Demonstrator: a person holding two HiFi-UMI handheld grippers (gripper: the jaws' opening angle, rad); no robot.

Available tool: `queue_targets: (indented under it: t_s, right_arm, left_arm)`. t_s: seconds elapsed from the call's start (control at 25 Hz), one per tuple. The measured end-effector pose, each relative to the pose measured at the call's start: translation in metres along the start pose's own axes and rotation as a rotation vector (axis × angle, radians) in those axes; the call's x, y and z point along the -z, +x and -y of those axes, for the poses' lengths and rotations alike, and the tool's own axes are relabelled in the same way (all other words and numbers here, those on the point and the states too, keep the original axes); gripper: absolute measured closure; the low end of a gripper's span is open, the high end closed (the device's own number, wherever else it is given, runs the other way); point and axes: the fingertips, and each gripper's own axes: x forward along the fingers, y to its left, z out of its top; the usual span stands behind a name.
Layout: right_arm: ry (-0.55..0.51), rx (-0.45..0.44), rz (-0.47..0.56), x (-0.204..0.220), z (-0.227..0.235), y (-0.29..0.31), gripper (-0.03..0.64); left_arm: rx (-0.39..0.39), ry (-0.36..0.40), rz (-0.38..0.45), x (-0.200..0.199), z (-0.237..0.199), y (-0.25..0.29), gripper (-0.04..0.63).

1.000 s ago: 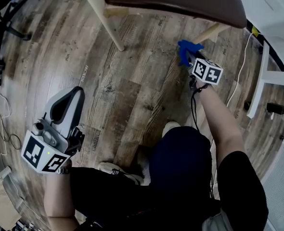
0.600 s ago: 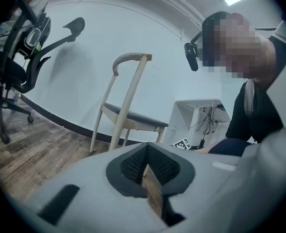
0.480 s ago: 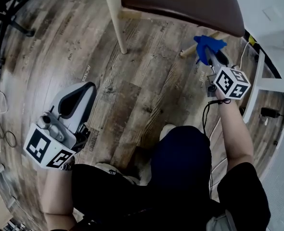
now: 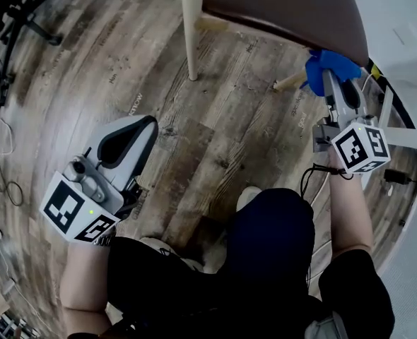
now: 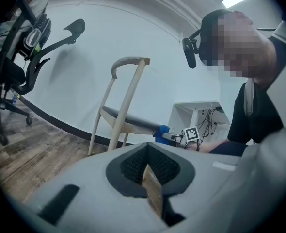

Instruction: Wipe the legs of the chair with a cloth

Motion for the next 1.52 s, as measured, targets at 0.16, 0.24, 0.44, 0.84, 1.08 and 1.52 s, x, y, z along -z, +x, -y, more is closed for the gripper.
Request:
queue_targets:
  t_s: [0.16,0.24,0.44,0.84,1.08,1.52]
  right_arm:
    - [0.06,-0.119,0.026,-0.002,-0.043,0.024,0.525]
    - [0.07,-0.177,0.027,-0.002,-0.066,0.034,0.525]
    - [0.088,-0.322,0.02,-0.004,-0.123,0.061,0.525]
    - [0.051,-0.509,-0.021,0.008,-0.203,0.104,0.525]
    - [0.05,-0.529,-0.05,0.029,-0.212,0.116,0.525]
    - [0.084,-0.471,-0.177,0.145,-0.184,0.156,0.525]
  left_arm:
    - [0.002,0.006,0.001,-0.001,0.004,0.0,0.591]
    - [0.005,0.008,-0.001,-0.001,0.007,-0.001,0.591]
    - [-0.001,0.012,0.0,-0.003,0.008,-0.004,0.591]
    - [-0.028,0.008,0.009,-0.005,0.004,-0.019,0.591]
    - [-0.039,-0.019,0.011,-0.004,-0.004,-0.024,0.591]
    - [-0.077,-0.055,0.02,-0.003,-0.023,-0.043,0.591]
